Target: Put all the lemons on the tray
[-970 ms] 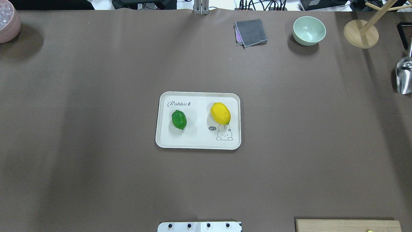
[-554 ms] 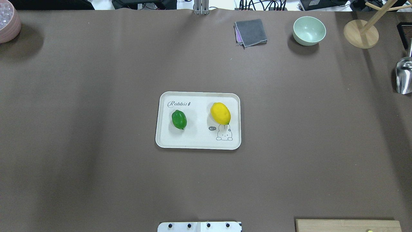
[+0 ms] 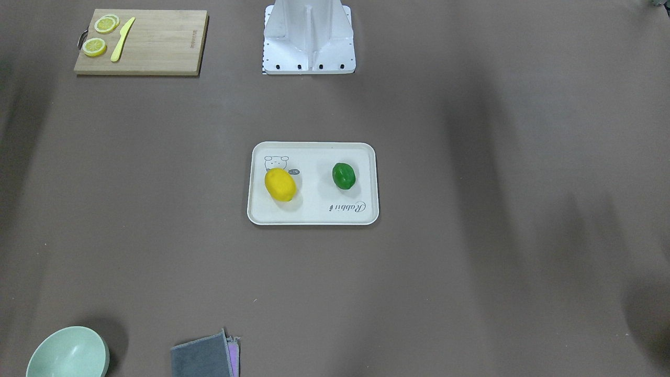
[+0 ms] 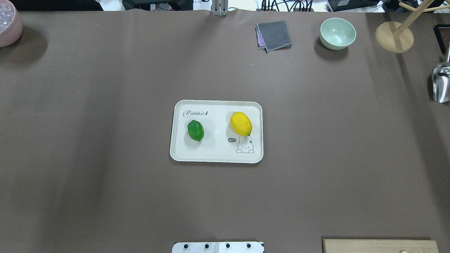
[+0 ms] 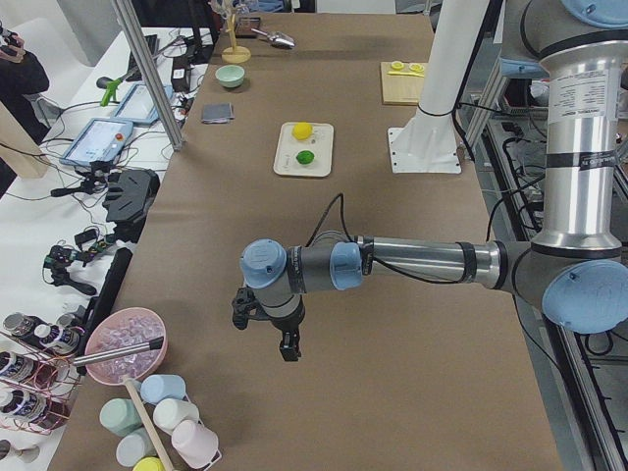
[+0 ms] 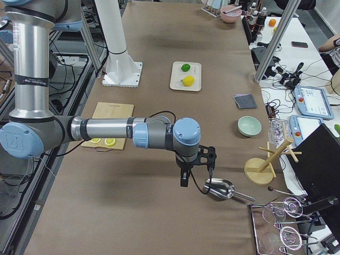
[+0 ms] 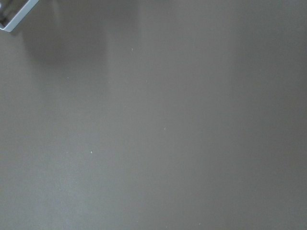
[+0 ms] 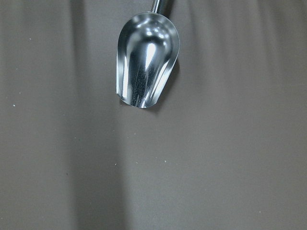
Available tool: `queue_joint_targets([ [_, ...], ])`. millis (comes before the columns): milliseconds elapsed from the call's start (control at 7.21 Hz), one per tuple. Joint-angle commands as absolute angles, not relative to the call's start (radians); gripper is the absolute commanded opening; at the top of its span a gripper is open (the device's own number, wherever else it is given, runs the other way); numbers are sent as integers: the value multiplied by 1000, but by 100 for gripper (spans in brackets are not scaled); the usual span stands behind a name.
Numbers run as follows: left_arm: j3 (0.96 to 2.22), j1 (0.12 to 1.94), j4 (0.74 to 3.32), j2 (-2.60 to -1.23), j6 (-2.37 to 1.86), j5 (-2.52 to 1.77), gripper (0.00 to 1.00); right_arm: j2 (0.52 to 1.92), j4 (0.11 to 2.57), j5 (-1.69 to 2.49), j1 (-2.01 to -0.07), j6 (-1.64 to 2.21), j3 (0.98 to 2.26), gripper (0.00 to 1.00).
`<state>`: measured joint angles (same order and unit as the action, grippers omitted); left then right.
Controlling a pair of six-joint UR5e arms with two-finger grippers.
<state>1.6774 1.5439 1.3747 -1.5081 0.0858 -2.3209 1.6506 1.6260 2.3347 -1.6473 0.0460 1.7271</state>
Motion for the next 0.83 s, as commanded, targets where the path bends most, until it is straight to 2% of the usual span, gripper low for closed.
queue_joint_targets([
  [0, 1678, 1543, 1373, -1511, 86, -2321, 98, 1651, 1626, 2335, -1646, 46, 1726, 100],
  [693, 1678, 1542, 1351, -1523, 86, -2321, 98, 1647, 1626, 2335, -1646, 46, 1727, 100],
])
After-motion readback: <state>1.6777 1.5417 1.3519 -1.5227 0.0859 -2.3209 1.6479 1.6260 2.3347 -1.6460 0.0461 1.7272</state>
